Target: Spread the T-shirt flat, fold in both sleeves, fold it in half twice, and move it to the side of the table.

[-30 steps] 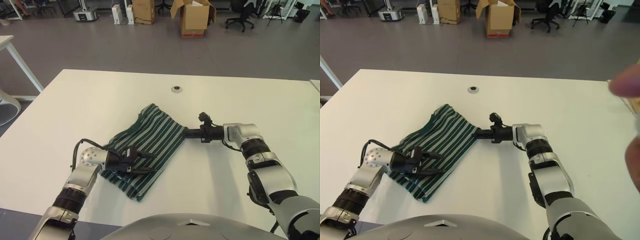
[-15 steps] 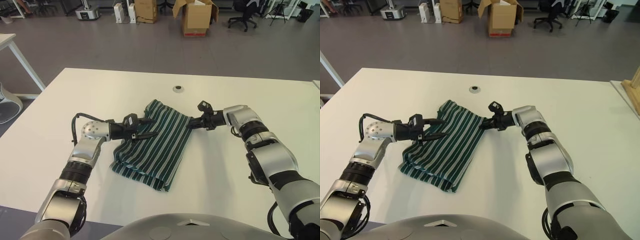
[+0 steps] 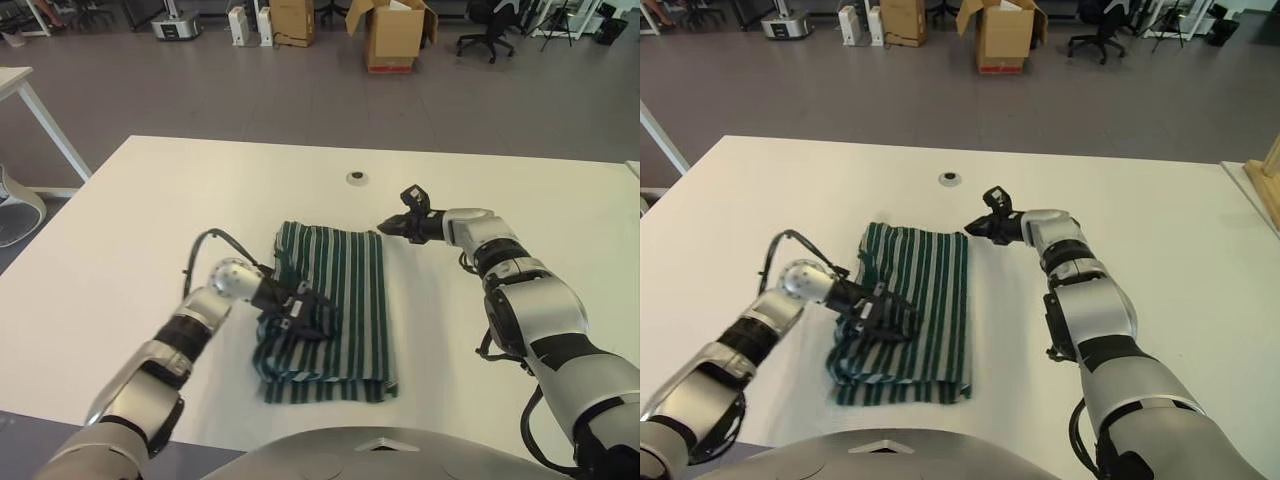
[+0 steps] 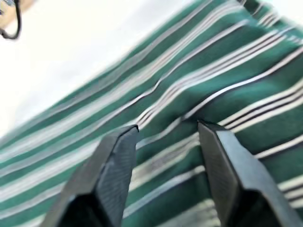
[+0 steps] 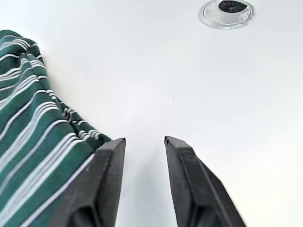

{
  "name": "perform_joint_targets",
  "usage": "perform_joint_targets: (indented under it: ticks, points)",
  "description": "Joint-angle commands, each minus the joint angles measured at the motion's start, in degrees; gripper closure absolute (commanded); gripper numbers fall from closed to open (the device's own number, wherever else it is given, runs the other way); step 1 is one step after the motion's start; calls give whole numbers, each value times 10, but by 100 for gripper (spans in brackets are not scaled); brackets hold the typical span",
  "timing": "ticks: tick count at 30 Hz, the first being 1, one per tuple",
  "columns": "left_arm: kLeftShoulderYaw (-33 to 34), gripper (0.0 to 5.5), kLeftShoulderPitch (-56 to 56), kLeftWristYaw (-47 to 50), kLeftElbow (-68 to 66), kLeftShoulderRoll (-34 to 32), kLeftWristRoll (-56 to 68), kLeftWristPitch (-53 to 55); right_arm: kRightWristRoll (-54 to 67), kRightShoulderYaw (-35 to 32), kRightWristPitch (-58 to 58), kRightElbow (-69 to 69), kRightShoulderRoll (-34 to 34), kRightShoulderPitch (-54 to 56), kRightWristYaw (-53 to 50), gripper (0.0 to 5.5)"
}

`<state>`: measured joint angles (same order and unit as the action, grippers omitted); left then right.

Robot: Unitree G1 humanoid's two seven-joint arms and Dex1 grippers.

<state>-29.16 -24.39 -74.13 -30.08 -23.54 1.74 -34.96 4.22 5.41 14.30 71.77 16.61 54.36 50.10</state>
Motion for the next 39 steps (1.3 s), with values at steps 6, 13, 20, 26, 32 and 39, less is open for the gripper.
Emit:
perform_joint_targets:
  ticks: [6,13,20,26,32,39]
  points:
    - [103,319,15,88,89,-23,59,98,31,-57,-9,-92,68,-13,83,396]
    - [227,319,78,101,268,-123,195,321,34,-79,46,-635,222,-358,109,396]
    - [277,319,253,72,231,-190,93,18,-41,-67,-121,-819,280,-629,74,396]
    - [258,319,352,86,142,-237,-27,-332,-200,-7,-505,-754,337,-732,6,396]
    - [183,260,317,117,127,-245,-59,-393,-245,40,-639,-681,342,-693,-37,339]
    - [181,232,276,228,63,-176,-235,-426,-265,89,-663,-617,336,-609,-63,323]
